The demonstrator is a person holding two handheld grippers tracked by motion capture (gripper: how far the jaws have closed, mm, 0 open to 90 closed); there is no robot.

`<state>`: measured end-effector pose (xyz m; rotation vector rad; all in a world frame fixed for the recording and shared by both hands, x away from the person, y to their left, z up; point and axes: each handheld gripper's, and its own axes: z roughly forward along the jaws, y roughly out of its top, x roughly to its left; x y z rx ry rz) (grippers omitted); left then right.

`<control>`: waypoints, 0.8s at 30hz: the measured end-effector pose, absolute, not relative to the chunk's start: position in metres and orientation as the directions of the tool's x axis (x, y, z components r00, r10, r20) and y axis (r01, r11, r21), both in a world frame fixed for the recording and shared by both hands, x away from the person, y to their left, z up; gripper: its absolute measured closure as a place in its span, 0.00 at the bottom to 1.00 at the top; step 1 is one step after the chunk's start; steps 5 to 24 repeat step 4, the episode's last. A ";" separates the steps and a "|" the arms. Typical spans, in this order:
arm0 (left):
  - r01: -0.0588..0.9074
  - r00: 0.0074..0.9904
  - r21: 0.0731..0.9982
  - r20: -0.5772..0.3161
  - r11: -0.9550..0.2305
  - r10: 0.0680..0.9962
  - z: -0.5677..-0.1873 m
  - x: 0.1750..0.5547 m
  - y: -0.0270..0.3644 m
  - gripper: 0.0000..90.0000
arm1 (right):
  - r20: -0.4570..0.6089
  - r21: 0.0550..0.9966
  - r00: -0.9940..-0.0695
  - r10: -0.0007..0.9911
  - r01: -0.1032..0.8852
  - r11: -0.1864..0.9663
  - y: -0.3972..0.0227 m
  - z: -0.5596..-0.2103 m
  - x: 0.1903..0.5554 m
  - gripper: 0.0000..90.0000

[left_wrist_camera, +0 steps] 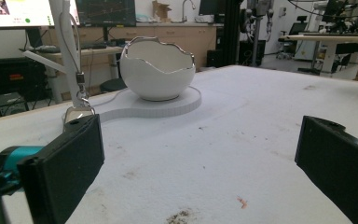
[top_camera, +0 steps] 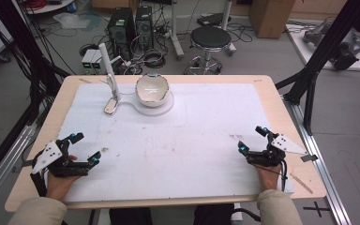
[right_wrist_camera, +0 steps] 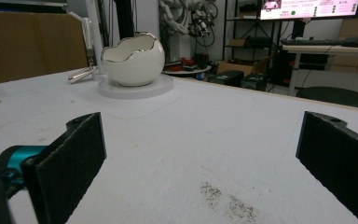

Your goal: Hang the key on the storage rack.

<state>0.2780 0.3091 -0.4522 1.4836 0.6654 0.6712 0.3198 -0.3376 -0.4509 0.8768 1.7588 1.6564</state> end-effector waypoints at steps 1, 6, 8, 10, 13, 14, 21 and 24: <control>0.004 0.653 1.000 0.007 -0.012 0.757 -0.452 0.278 0.310 0.02 | 0.032 0.997 -0.626 0.779 0.078 0.022 -0.338 -0.451 0.320 0.01; -0.001 0.641 1.000 0.008 -0.009 0.768 -0.452 0.277 0.311 0.02 | 0.030 0.997 -0.626 0.779 0.077 0.023 -0.337 -0.451 0.320 0.01; -0.001 0.641 1.000 0.008 -0.009 0.768 -0.452 0.277 0.311 0.02 | 0.030 0.997 -0.626 0.779 0.077 0.023 -0.337 -0.451 0.320 0.01; -0.001 0.641 1.000 0.008 -0.009 0.768 -0.452 0.277 0.311 0.02 | 0.030 0.997 -0.626 0.779 0.077 0.023 -0.337 -0.451 0.320 0.01; -0.001 0.641 1.000 0.008 -0.009 0.768 -0.452 0.277 0.311 0.02 | 0.030 0.997 -0.626 0.779 0.077 0.023 -0.337 -0.451 0.320 0.01; -0.001 0.641 1.000 0.008 -0.009 0.768 -0.452 0.277 0.311 0.02 | 0.030 0.997 -0.626 0.779 0.077 0.023 -0.337 -0.451 0.320 0.01; -0.001 0.641 1.000 0.008 -0.009 0.768 -0.452 0.277 0.311 0.02 | 0.030 0.997 -0.626 0.779 0.077 0.023 -0.337 -0.451 0.320 0.01; -0.001 0.641 1.000 0.008 -0.009 0.768 -0.452 0.277 0.311 0.02 | 0.030 0.997 -0.626 0.779 0.077 0.023 -0.337 -0.451 0.320 0.01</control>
